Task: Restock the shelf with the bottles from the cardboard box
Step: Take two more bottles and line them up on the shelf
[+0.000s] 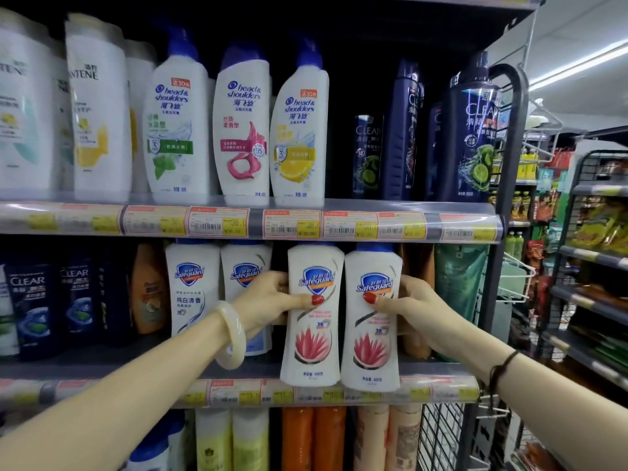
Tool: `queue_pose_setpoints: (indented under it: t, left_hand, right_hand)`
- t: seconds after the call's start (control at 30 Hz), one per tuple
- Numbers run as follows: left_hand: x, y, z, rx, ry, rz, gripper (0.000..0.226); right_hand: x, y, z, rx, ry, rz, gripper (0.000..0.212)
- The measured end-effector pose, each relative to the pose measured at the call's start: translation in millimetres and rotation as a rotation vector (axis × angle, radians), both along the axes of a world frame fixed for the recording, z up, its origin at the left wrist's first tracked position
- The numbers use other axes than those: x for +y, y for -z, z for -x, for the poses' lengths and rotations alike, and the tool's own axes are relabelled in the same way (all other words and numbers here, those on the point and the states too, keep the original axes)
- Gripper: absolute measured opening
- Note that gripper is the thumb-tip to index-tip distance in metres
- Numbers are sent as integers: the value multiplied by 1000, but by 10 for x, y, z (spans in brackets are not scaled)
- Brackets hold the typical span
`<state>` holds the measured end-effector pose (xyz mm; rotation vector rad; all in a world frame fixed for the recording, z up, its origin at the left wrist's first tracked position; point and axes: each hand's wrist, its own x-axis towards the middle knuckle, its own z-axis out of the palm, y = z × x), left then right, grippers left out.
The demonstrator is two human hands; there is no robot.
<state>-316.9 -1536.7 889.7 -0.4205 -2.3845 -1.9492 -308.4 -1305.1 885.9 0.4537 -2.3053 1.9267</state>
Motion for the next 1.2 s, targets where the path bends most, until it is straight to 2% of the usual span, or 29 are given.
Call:
queue_pose_setpoints:
  t: [0.3,0.53,0.63,0.8,0.97,1.1,1.2]
  left_hand:
    - [87,-141,284,6,-12,-12,33]
    - [135,49,468,-27,-22,-28,44]
    - [112,153,536,-3,-47,-40,45]
    - [132,242,573,59,-114,-2,34]
    - [173,272,556,121,-200,16,43]
    - [189,341,525,202,-254,101,53]
    - [196,390,546,215,-274,93,50]
  right_hand:
    - [-71,-104,349,9,4,77,19]
    - [-56,168,587,45,14,123,28]
    - [-36,202,642,44,-5,129,32]
    - [-39,236,675,43,24,131,39]
    - [-47,257,650,48,54,124,29]
    - [-62,341,642,36,53,142,28]
    - [-83,368,667,44,53,167,31]
